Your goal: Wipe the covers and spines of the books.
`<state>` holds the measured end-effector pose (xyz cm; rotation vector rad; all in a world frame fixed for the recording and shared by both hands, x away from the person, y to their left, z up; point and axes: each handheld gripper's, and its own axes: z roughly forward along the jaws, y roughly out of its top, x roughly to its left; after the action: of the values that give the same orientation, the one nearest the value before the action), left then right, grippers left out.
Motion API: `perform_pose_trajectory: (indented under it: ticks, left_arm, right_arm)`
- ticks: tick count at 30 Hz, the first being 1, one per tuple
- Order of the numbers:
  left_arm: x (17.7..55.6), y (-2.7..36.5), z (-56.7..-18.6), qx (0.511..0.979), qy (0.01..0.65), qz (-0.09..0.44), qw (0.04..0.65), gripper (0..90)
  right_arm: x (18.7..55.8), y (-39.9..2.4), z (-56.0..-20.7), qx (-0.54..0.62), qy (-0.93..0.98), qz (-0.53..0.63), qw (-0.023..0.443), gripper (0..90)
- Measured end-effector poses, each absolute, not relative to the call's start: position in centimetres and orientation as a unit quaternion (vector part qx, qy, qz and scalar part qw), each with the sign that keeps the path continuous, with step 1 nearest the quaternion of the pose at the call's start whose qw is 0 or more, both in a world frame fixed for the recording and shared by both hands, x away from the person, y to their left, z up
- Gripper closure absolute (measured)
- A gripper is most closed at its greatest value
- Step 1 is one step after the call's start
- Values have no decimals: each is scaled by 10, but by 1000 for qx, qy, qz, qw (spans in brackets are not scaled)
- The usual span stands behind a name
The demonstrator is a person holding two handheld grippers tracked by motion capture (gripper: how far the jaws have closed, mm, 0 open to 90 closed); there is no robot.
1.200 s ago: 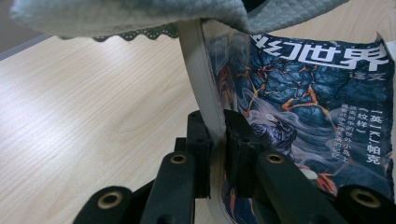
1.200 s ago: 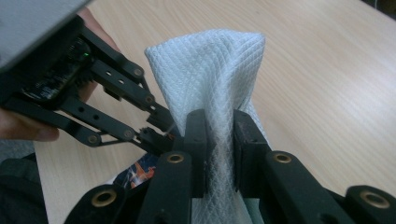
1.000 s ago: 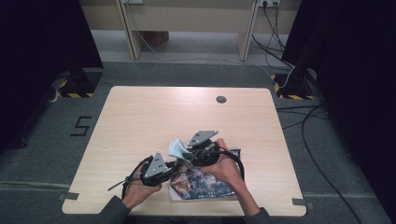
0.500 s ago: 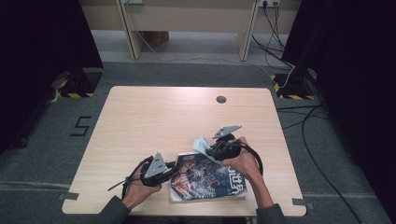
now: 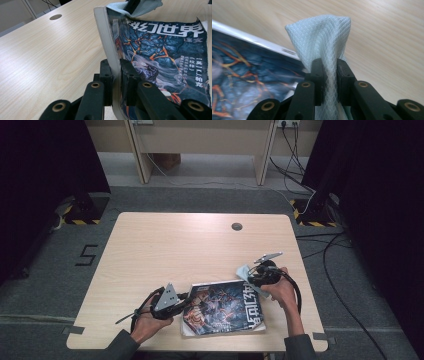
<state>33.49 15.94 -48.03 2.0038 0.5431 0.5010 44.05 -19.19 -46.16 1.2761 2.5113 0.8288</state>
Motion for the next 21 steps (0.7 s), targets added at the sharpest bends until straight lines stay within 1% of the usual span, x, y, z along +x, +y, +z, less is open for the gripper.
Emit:
perform_pose_trajectory:
  ticks: [9,16,21]
  left_arm:
    - [335,160,-480,822,223,204,483,810]
    - [336,161,-480,822,224,202,483,809]
    - [336,161,-480,822,225,202,482,807]
  right_arm:
    - [448,-215,-474,472,831,276,97,787]
    - [445,-207,-471,460,838,279,96,787]
    - [439,-187,-460,421,853,294,93,787]
